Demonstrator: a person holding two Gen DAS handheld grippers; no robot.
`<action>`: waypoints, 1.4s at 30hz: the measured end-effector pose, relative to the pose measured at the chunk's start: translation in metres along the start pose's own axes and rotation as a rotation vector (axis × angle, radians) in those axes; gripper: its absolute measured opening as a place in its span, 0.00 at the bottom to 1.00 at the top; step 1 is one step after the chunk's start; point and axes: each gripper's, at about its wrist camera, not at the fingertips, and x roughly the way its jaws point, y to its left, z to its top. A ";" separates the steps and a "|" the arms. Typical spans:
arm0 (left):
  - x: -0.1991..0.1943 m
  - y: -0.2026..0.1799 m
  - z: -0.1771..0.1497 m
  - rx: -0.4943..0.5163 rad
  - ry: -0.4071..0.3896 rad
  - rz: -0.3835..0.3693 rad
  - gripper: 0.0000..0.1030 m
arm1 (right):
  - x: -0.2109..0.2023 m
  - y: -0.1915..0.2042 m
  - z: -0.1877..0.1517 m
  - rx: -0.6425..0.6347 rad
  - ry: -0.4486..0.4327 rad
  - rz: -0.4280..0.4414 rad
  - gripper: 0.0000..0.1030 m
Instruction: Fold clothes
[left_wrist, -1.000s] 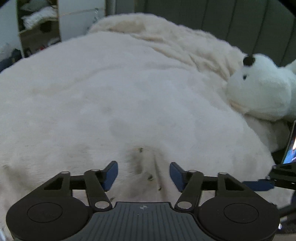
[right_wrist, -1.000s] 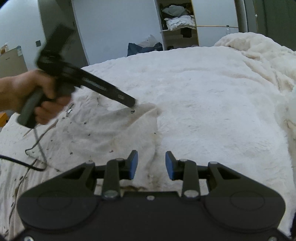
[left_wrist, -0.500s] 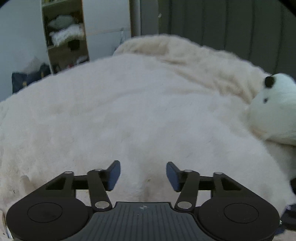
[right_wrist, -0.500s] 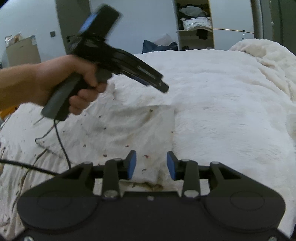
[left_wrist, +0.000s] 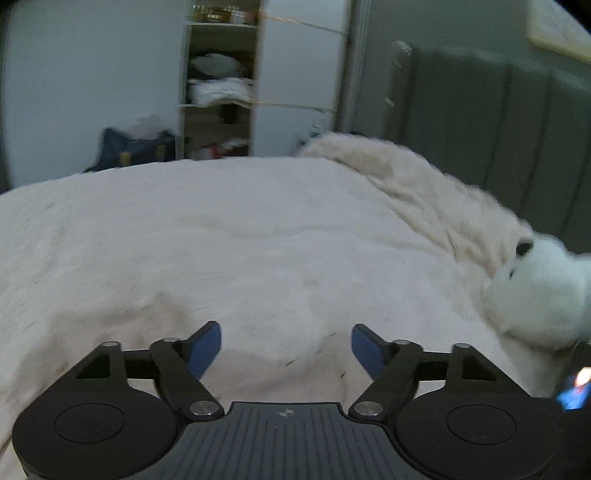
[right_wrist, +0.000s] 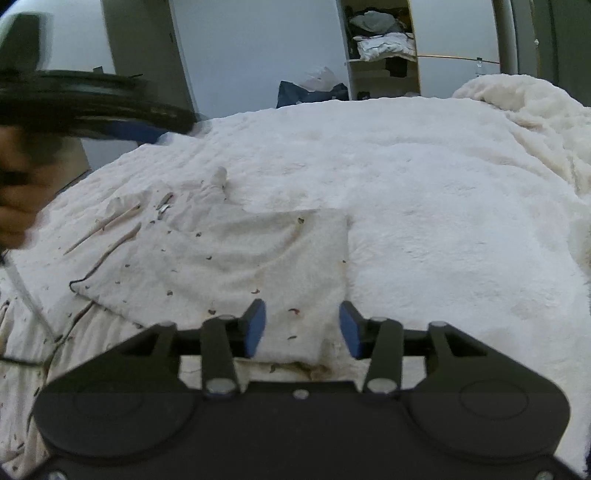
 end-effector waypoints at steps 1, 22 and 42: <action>-0.025 0.009 -0.001 -0.032 -0.012 -0.002 0.78 | 0.001 0.002 0.000 0.001 0.001 -0.002 0.48; -0.359 0.341 -0.086 -0.801 -0.252 0.533 0.96 | -0.050 0.084 0.006 -0.046 -0.173 0.008 0.77; -0.262 0.583 -0.208 -1.271 -0.203 0.667 0.49 | -0.008 0.098 0.002 -0.137 -0.231 -0.078 0.77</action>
